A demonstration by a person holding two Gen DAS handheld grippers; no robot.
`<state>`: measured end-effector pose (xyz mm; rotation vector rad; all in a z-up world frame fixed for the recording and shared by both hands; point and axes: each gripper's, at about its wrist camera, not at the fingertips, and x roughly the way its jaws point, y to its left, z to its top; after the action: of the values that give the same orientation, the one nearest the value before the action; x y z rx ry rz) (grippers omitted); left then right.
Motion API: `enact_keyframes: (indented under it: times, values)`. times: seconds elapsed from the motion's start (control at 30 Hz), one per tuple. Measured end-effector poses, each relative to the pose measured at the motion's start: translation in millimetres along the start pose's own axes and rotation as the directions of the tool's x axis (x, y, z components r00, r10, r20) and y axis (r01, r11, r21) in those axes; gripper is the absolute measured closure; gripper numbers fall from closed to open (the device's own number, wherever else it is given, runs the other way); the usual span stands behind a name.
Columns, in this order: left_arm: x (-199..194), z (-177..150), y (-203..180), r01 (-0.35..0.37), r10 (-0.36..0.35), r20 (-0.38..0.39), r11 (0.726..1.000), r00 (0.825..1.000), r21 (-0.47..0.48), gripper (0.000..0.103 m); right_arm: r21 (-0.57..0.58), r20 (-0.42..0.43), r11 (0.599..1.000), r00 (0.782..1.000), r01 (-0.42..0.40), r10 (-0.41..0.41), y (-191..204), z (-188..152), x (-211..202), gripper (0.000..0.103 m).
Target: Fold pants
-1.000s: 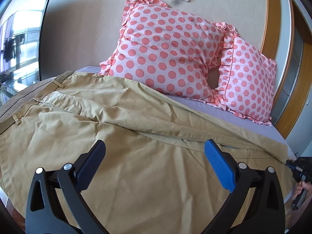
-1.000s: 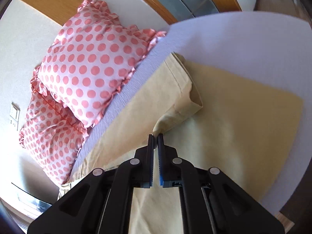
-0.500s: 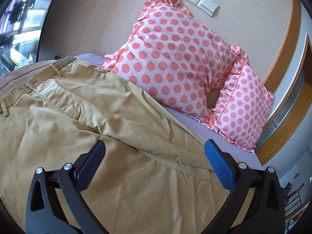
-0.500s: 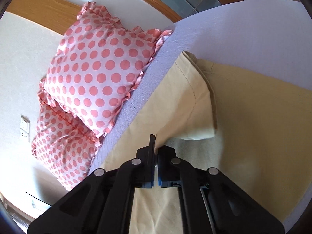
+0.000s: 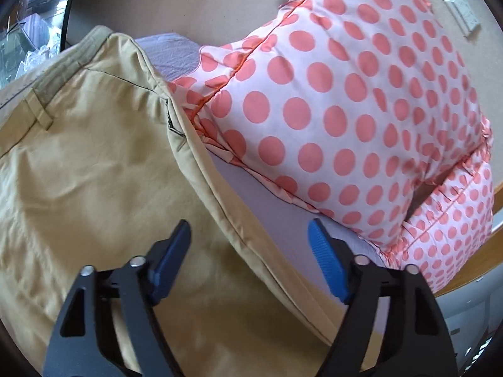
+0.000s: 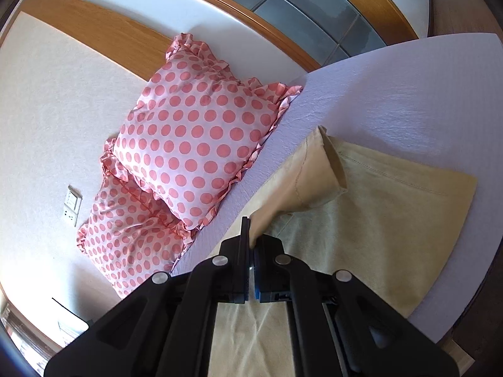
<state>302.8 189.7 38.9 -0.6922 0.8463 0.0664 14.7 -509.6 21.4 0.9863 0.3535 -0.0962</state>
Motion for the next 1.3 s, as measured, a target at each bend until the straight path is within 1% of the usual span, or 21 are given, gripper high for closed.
enact_keyframes:
  times: [0.03, 0.07, 0.1, 0.13, 0.2, 0.27, 0.37, 0.47, 0.53, 0.57, 0.67, 0.77, 0.97, 1.03, 1.07, 1.1, 1.13, 1.17, 1.2, 1.27, 1.3]
  values:
    - [6.9, 3.8, 4.2, 0.013, -0.013, -0.017, 1.000, 1.000, -0.009, 0.075, -0.003, 0.003, 1.000, 1.000, 0.001, -0.001, 0.6, 0.5, 0.0, 0.101]
    - [9.7, 5.7, 9.2, 0.016, -0.017, -0.035, 1.000, 0.999, -0.019, 0.098, 0.000, 0.004, 1.000, 1.000, -0.001, 0.001, 0.5, 1.2, 0.4, 0.101]
    - [5.8, 4.3, 14.0, 0.018, -0.019, -0.038, 0.999, 0.999, -0.031, 0.098, 0.002, 0.003, 1.000, 1.000, -0.004, 0.004, 0.5, 1.9, 1.3, 0.101]
    - [-4.5, 0.1, 17.2, 0.031, -0.032, -0.019, 0.999, 0.999, -0.032, 0.098, 0.002, 0.006, 1.000, 1.000, -0.001, 0.001, 0.7, 3.3, 1.4, 0.101]
    - [-39.2, -15.3, 20.3, 0.052, -0.052, 0.026, 0.999, 0.998, 0.015, 0.099, -0.007, 0.019, 1.000, 1.000, 0.003, -0.003, 1.6, 6.6, -1.3, 0.101]
    - [-85.3, -36.6, 28.1, 0.085, -0.089, 0.067, 0.994, 0.994, 0.064, 0.099, -0.017, 0.039, 1.000, 0.999, 0.014, -0.013, 1.0, 10.8, -7.8, 0.101]
    - [-155.6, -86.1, 53.4, 0.125, -0.137, 0.114, 0.986, 0.984, 0.111, 0.097, -0.029, 0.058, 0.999, 0.998, 0.040, -0.039, -5.0, 15.1, -20.8, 0.101]
    - [-193.1, -143.7, 81.9, 0.086, -0.102, 0.126, 0.989, 0.987, 0.123, 0.096, -0.041, 0.063, 0.996, 0.995, 0.075, -0.072, -14.0, 13.3, -34.0, 0.101]
    - [-202.1, -174.1, 101.1, 0.062, -0.073, 0.122, 0.993, 0.990, 0.097, 0.096, -0.040, 0.062, 0.994, 0.993, 0.106, -0.103, -21.1, 9.2, -39.4, 0.101]
    - [-203.8, -185.6, 109.3, 0.063, -0.072, 0.113, 0.995, 0.991, 0.077, 0.096, -0.034, 0.058, 0.993, 0.992, 0.117, -0.115, -25.8, 7.0, -41.4, 0.101]
    - [-204.3, -204.8, 126.2, 0.064, -0.068, 0.093, 0.997, 0.993, 0.049, 0.096, -0.011, 0.047, 0.989, 0.988, 0.145, -0.144, -38.4, 0.1, -44.3, 0.101]
    - [-206.1, -212.4, 132.6, 0.071, -0.076, 0.097, 0.996, 0.992, 0.057, 0.096, 0.002, 0.037, 0.988, 0.987, 0.156, -0.156, -45.9, -3.5, -46.0, 0.101]
    - [-207.3, -215.6, 137.2, 0.089, -0.096, 0.097, 0.994, 0.991, 0.067, 0.096, 0.022, 0.028, 0.985, 0.985, 0.173, -0.173, -55.5, -8.9, -48.8, 0.101]
    - [-207.3, -217.1, 140.1, 0.099, -0.105, 0.094, 0.993, 0.990, 0.063, 0.095, 0.022, 0.018, 0.980, 0.980, 0.197, -0.197, -57.6, -10.2, -48.4, 0.101]
    - [-206.9, -217.2, 139.9, 0.097, -0.103, 0.093, 0.993, 0.990, 0.065, 0.093, 0.019, 0.017, 0.977, 0.977, 0.214, -0.214, -57.8, -10.4, -49.6, 0.100]
    - [-207.4, -218.0, 140.2, 0.097, -0.103, 0.092, 0.993, 0.990, 0.067, 0.092, 0.015, 0.023, 0.974, 0.974, 0.227, -0.227, -57.3, -10.4, -51.9, 0.094]
    - [-208.0, -218.9, 140.2, 0.099, -0.106, 0.090, 0.993, 0.990, 0.071, 0.092, 0.012, 0.037, 0.969, 0.968, 0.248, -0.248, -56.5, -10.2, -55.5, 0.081]
    - [-209.1, -220.0, 140.3, 0.099, -0.106, 0.089, 0.992, 0.990, 0.077, 0.090, 0.009, 0.055, 0.963, 0.961, 0.269, -0.269, -55.3, -9.6, -59.1, 0.071]
    - [-210.9, -221.3, 140.8, 0.099, -0.106, 0.092, 0.992, 0.990, 0.083, 0.085, 0.005, 0.080, 0.958, 0.955, 0.286, -0.286, -54.5, -8.6, -63.2, 0.055]
    - [-216.2, -224.1, 142.8, 0.097, -0.106, 0.107, 0.991, 0.989, 0.091, 0.076, -0.004, 0.116, 0.947, 0.941, 0.321, -0.319, -54.8, -6.2, -68.0, 0.053]
    - [-219.2, -225.2, 144.6, 0.099, -0.109, 0.115, 0.991, 0.987, 0.091, 0.074, -0.005, 0.115, 0.943, 0.937, 0.331, -0.329, -57.0, -5.2, -67.7, 0.053]
